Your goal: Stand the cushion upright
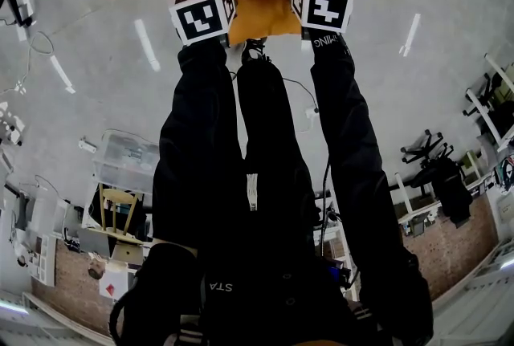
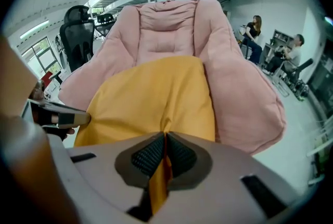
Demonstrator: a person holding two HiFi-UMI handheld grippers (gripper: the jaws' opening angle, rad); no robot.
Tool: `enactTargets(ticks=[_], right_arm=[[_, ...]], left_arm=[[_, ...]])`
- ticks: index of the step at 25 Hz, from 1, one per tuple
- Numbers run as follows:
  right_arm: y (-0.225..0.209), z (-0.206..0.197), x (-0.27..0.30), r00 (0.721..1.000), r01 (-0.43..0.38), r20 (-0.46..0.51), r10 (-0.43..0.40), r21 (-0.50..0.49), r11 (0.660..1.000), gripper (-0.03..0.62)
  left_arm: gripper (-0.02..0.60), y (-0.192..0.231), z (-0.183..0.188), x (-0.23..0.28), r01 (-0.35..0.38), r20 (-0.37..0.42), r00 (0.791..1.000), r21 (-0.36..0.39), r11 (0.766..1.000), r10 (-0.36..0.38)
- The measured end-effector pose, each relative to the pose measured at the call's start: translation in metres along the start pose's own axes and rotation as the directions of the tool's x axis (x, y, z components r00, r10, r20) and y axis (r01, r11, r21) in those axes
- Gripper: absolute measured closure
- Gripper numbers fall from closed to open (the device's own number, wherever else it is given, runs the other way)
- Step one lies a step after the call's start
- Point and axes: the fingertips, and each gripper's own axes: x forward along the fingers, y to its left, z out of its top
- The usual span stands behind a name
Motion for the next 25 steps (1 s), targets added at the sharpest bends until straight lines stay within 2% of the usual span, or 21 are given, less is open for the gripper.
enactTargets(ticks=[3, 11, 17, 21, 25], right_arm=[[0.004, 0.005, -0.011, 1.000, -0.012, 0.029, 0.012, 0.014, 1.000, 0.572], [0.017, 0.015, -0.068, 0.996, -0.049, 0.083, 0.043, 0.073, 0.996, 0.574], [0.020, 0.025, -0.127, 0.991, -0.078, 0.114, 0.064, 0.120, 0.990, 0.574], [0.021, 0.048, -0.166, 0.986, -0.084, 0.153, 0.065, 0.118, 0.990, 0.574], [0.022, 0.094, -0.194, 0.974, -0.091, 0.218, 0.067, 0.100, 0.991, 0.574]], left_arm=[[0.572, 0.001, 0.005, -0.010, -0.010, 0.024, 1.000, -0.005, 1.000, 0.010], [0.577, -0.004, 0.015, -0.066, -0.038, 0.045, 0.998, -0.026, 0.999, 0.039], [0.577, -0.022, 0.026, -0.126, -0.045, 0.069, 0.997, -0.020, 0.999, 0.047], [0.577, -0.034, 0.047, -0.167, -0.051, 0.108, 0.993, -0.028, 0.998, 0.053], [0.577, -0.039, 0.087, -0.197, -0.056, 0.169, 0.983, -0.053, 0.997, 0.064]])
